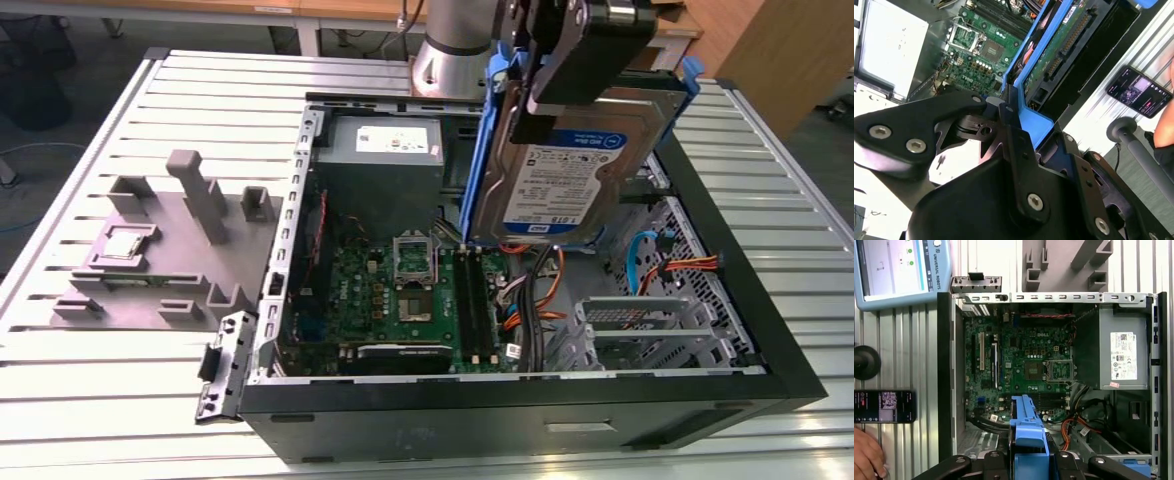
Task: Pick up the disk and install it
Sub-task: 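Insert the disk into the insertion slot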
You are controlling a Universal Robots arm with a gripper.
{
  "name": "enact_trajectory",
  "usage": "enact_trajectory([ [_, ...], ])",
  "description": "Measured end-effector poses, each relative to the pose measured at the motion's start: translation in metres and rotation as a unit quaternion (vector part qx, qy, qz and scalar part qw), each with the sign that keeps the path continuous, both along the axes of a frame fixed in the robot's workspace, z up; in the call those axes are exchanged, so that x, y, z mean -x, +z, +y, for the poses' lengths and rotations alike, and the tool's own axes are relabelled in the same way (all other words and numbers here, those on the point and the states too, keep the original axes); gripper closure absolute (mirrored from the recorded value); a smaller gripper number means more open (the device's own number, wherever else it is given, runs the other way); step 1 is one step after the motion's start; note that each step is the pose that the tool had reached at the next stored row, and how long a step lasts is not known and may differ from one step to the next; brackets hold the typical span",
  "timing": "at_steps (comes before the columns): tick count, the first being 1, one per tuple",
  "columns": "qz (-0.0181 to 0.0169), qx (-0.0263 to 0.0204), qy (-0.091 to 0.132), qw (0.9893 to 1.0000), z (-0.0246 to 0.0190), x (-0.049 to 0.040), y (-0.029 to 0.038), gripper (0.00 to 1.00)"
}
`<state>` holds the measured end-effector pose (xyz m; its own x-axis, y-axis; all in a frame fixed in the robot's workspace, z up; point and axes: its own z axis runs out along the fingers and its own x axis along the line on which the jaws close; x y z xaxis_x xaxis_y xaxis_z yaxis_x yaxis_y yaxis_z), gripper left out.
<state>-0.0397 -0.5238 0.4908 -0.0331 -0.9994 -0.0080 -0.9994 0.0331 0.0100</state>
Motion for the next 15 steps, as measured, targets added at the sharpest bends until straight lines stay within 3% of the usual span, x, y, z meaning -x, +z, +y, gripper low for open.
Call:
enact_trajectory([
  [5,0.0,0.0001,0.0,1.0,-0.0005,-0.0016,-0.0003,0.64],
  [12,0.0,0.0001,0.0,1.0,-0.0107,-0.002,-0.0015,0.64],
  [15,0.0,0.0,0.0,1.0,-0.0119,-0.0071,-0.0022,0.64],
])
